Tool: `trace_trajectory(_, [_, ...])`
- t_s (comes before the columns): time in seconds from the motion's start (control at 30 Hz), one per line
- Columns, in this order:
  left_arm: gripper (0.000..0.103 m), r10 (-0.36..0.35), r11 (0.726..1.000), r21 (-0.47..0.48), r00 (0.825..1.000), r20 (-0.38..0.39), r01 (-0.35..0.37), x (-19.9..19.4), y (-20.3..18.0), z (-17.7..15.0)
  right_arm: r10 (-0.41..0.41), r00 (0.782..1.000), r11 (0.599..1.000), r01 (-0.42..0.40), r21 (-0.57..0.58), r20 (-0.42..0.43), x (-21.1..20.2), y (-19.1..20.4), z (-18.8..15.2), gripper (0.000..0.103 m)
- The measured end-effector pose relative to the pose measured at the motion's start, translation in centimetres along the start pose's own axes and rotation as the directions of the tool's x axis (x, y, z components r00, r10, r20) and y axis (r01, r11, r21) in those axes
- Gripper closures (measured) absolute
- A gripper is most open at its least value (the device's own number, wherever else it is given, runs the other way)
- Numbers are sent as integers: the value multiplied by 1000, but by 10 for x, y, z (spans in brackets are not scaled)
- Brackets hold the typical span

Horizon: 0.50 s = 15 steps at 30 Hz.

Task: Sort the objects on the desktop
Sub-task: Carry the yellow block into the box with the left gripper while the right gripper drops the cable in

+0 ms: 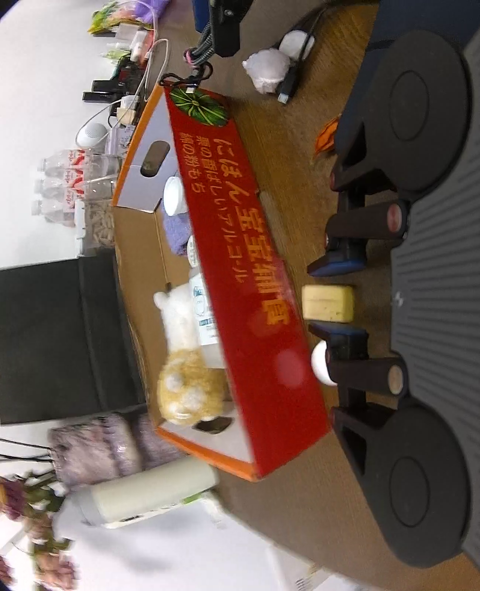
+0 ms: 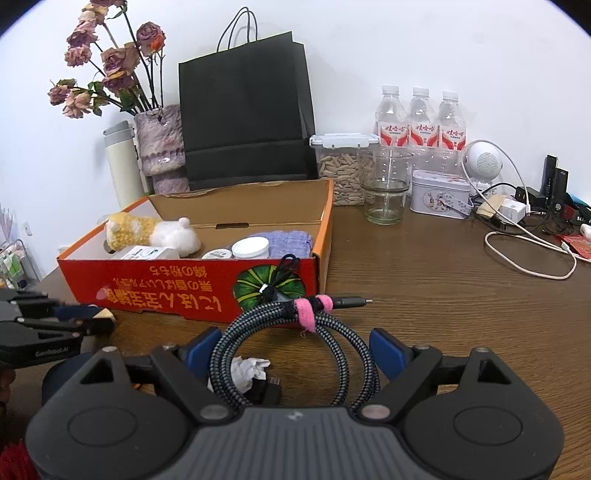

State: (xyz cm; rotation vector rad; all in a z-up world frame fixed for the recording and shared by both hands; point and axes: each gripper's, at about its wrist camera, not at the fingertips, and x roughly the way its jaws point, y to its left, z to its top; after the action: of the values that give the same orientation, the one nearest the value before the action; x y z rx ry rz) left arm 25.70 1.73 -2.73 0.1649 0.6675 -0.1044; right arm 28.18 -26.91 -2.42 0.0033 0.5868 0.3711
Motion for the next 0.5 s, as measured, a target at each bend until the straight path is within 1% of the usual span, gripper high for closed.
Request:
trace_trajectory(0.07, [76, -10, 1000, -14, 1000, -4, 10, -1, 2, 0, 2, 1000, 1000, -2, 1, 2, -1, 0, 0, 17])
trace_trajectory(0.17, [76, -7, 1000, -17, 1000, 2, 7, 1, 0, 0, 5, 1000, 1000, -5, -1, 1, 0, 1, 0, 17])
trace_trajectory(0.27, [82, -9, 1000, -23, 1000, 7, 10, 2, -2, 0, 8, 1000, 1000, -8, -6, 0, 0, 2, 0, 17])
trace_trajectory(0.4, [82, 16, 1000, -21, 1000, 25, -16, -3, -6, -3, 8, 1000, 1000, -8, -3, 16, -4, 1, 0, 17])
trace_trajectory(0.5, [82, 24, 999, -27, 998, 56, -23, -12, -7, -3, 17, 999, 1000, -17, -1, 32, -8, 1, 1, 17])
